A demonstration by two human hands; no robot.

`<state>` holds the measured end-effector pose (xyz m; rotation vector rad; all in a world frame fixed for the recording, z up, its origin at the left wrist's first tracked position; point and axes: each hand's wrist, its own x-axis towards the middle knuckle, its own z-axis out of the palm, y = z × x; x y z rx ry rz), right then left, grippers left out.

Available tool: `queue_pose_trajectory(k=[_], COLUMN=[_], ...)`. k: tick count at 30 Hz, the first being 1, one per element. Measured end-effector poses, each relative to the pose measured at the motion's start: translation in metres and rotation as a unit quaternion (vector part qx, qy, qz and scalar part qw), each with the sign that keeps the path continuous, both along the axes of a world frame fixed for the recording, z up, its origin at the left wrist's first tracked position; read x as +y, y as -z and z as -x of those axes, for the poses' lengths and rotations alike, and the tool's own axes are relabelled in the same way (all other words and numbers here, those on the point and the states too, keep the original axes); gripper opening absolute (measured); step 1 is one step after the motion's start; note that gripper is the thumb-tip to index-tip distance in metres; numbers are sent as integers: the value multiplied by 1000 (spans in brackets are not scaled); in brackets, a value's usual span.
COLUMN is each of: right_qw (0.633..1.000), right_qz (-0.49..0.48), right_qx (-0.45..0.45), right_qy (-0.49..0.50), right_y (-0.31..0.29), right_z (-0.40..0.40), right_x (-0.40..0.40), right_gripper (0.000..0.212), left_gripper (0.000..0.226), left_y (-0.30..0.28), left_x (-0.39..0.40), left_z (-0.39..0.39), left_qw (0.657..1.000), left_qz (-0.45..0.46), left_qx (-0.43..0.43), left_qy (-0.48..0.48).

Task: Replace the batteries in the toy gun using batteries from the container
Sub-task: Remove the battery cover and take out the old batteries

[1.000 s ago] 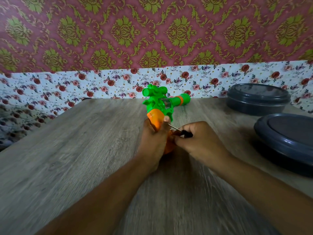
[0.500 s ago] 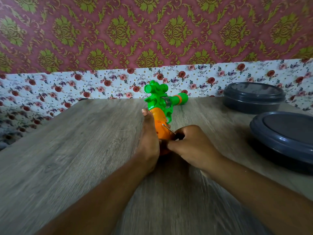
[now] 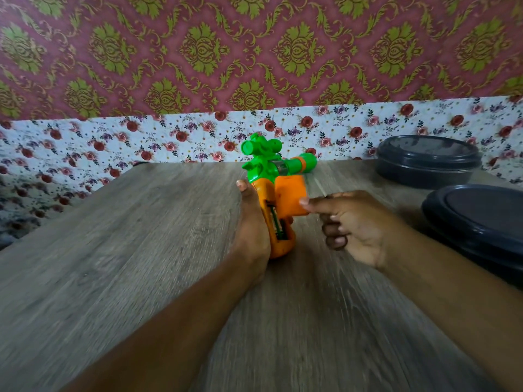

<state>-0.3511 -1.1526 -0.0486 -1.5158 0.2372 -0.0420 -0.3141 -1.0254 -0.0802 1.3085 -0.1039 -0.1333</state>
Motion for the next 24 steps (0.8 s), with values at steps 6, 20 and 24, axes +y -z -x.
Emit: queue_pose_trajectory(k=[6,20,24], right_qw=[967,881,873], right_qz=[179,447,464], right_qx=[-32,47,38], right_qy=[177,151,146], right_y=[8,20,21], right_z=[-9,-22,-20], right_x=[-39,-57,-57], right_gripper=[24,25,33], left_gripper=[73,72,73], left_y=[0,3,3], left_x=[1,1,3], left_z=[-5,-7,-6], left_qw=[999,999,999], left_qz=[35,32,41], left_qx=[13,24,21], left_qy=[5,-15,-9])
